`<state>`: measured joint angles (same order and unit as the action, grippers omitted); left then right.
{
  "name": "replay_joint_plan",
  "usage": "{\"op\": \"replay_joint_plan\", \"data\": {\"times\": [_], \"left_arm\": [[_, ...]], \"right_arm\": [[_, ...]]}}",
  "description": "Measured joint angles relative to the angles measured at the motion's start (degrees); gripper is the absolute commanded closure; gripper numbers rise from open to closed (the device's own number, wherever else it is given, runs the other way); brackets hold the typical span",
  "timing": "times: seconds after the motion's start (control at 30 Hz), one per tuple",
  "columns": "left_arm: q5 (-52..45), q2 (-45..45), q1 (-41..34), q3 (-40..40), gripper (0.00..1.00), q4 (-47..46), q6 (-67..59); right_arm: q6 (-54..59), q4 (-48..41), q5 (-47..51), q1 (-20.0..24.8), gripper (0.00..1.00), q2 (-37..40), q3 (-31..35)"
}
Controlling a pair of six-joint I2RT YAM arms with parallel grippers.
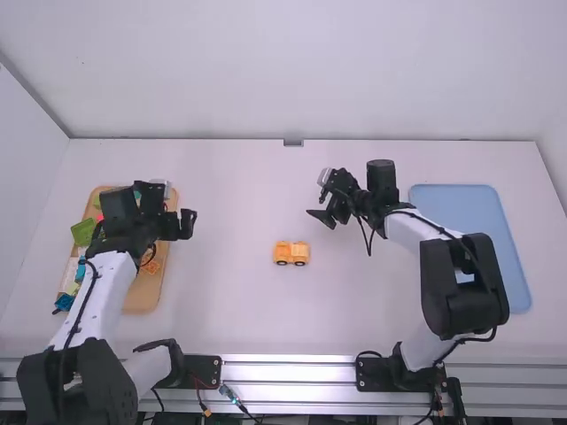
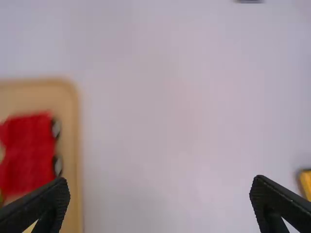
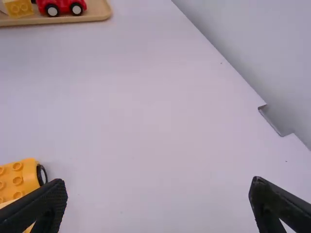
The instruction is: Assemble lego blocks to make yellow taxi
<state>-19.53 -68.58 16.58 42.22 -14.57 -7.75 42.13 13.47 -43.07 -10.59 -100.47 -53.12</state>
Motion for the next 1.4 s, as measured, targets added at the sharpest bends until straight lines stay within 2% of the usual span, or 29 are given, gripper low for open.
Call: {"op": "replay_joint_plan", "data": {"times": [0.1,0.27,0.43,0.47,0.53,0.6,0.73,0.77,0.97,1.03,1.4], "left_arm": [[5.2,-1.7,1.6,1.9,0.01,-6.6,6.0],[13.3,-11.9,2.1,13.6,0.0,-20.6,12.6],[19.1,-22.8,2.1,24.7,0.0,-29.5,16.0],[20.7,-25.3,2.1,26.8,0.04,-30.8,16.9],[23.4,-30.1,2.1,30.1,0.21,-32.9,18.1],[24.9,-33.5,2.1,31.9,0.29,-33.9,18.9],[26.5,-37.5,2.1,32.7,0.34,-32.9,19.0],[26.8,-38.4,2.1,32.7,0.38,-32.3,19.1],[28.5,-38.9,2.2,32.2,0.38,-30.3,19.4],[28.8,-38.9,2.2,31.7,0.43,-29.7,19.4],[28.8,-38.9,2.3,26.3,0.46,-26.7,19.8]], "right_arm": [[-0.1,1.0,0.0,0.0,0.01,0.0,0.0],[-3.2,4.0,0.0,0.0,0.01,0.0,0.0],[-5.7,4.5,0.0,0.0,0.01,0.0,0.0],[-6.0,4.5,0.0,0.0,0.01,0.0,0.0],[-6.4,4.3,-0.1,0.0,0.01,0.0,0.0],[-6.9,4.3,0.0,0.0,0.01,0.0,0.0],[-7.3,4.4,-0.1,0.0,0.01,0.0,0.0],[-7.3,4.4,-0.1,0.0,0.01,0.0,0.0],[-7.3,4.4,0.0,0.0,0.01,0.0,0.0],[-7.3,4.4,0.0,0.0,0.01,0.0,0.0],[-7.3,5.1,0.0,0.0,0.01,0.0,0.0]]}}
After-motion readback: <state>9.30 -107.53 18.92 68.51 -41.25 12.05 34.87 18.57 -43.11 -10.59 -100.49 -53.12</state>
